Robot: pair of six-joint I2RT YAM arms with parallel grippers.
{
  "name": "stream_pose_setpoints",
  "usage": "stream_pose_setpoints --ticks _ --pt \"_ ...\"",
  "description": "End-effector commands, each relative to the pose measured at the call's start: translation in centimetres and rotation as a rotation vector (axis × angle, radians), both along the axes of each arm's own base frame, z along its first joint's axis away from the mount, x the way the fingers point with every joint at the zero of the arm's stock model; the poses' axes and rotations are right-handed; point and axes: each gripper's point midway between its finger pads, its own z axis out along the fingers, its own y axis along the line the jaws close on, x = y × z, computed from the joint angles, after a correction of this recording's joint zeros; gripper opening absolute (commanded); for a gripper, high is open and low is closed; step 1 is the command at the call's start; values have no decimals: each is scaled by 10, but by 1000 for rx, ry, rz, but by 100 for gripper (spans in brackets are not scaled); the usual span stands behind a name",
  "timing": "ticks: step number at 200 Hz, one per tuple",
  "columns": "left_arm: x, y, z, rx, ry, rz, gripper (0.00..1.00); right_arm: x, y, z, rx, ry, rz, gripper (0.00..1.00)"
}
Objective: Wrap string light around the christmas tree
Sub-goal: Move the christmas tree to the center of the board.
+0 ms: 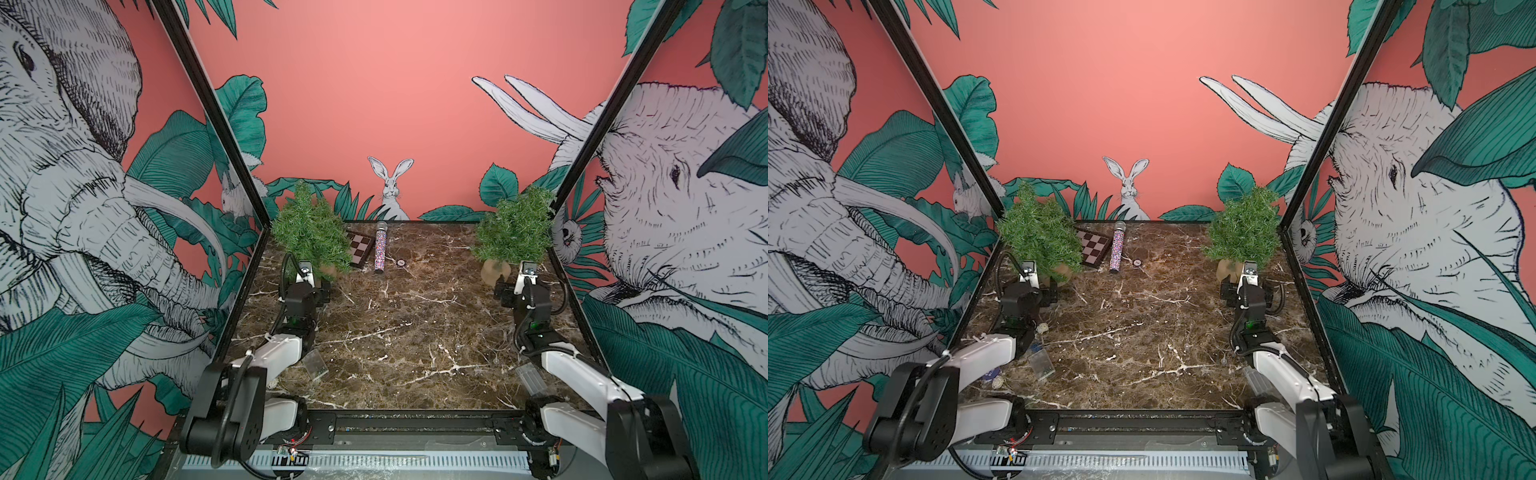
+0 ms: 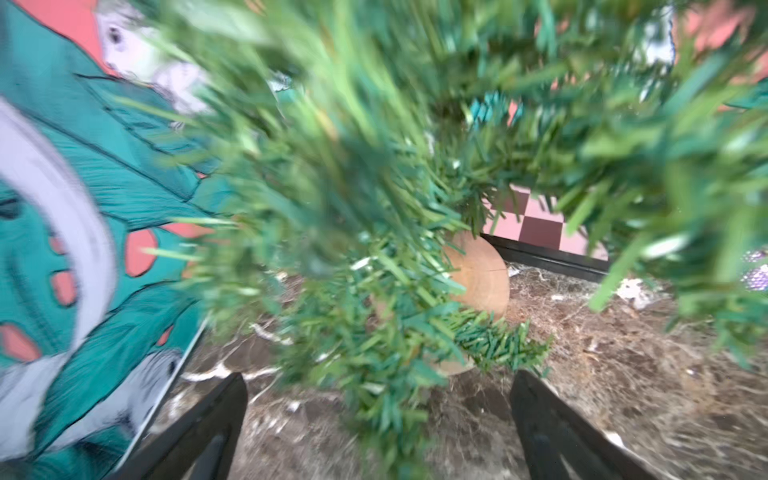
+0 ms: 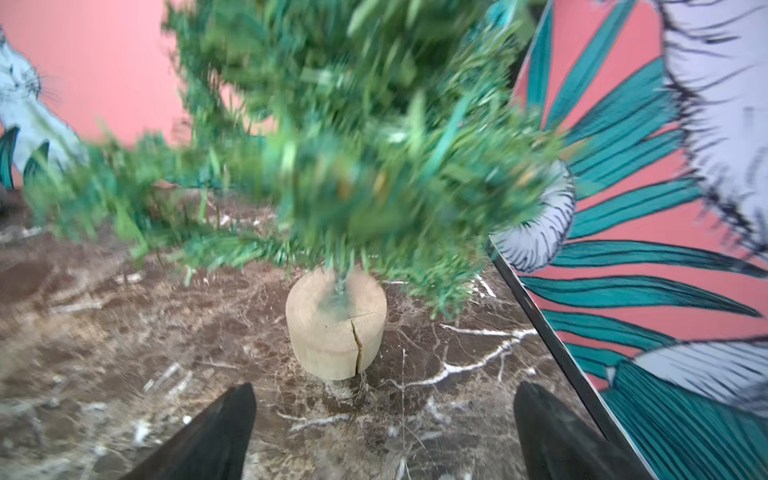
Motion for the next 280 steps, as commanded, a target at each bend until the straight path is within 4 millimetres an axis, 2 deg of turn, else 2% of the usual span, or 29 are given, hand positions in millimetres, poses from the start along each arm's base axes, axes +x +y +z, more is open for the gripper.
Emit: stream_pose_setpoints --ticks 1,13,23,27,38,44,55,66,72,82,101,115,130,153,154,167,195,214,234,255,280 --pt "-23 10 1 3 82 104 100 -40 -23 -18 43 240 -183 99" --pt "-36 20 9 -47 100 177 100 -48 -12 -19 121 310 -137 99" --pt "-44 26 17 -78 107 219 100 -55 -4 -16 274 307 -152 99" --pt "-47 27 20 -93 112 230 100 -56 5 -15 335 316 -105 99" --pt "-55 24 27 -150 158 235 100 -50 49 -2 504 276 158 99" --pt "-58 18 27 -171 203 204 100 -51 60 4 561 248 213 98" --pt "-61 4 26 -233 267 153 100 -56 59 6 619 274 176 93" --pt "-70 8 21 -306 313 215 99 -62 55 4 590 365 126 90" --pt "-72 5 21 -333 342 190 99 -66 51 2 560 417 88 90" --pt "-73 -11 25 -399 368 79 90 -73 47 6 511 473 67 89" --pt "-81 -29 43 -449 369 -13 74 -81 35 35 459 427 31 87" --pt "-88 -37 51 -403 391 -27 69 -82 27 60 421 381 15 83" --pt "-94 -60 61 -283 407 -90 69 -73 24 90 368 349 24 83" --pt "-101 -105 74 -136 412 -214 70 -58 -1 143 256 226 -70 86" --pt "-101 -107 75 -135 410 -217 70 -58 -2 150 254 209 -73 86" --pt "-104 -148 79 -111 404 -347 70 -46 -9 189 219 117 -100 91" --pt "-99 -239 82 -181 377 -601 72 -5 -6 238 201 26 -103 96" --pt "-97 -292 87 -255 366 -747 72 21 -6 252 176 2 -121 97" --pt "-93 -327 85 -304 371 -824 72 45 -5 262 156 -33 -132 97" --pt "-92 -351 77 -312 385 -872 69 65 -4 264 141 -34 -151 96" --pt "-92 -360 66 -304 421 -890 68 87 -1 246 134 -3 -160 95"
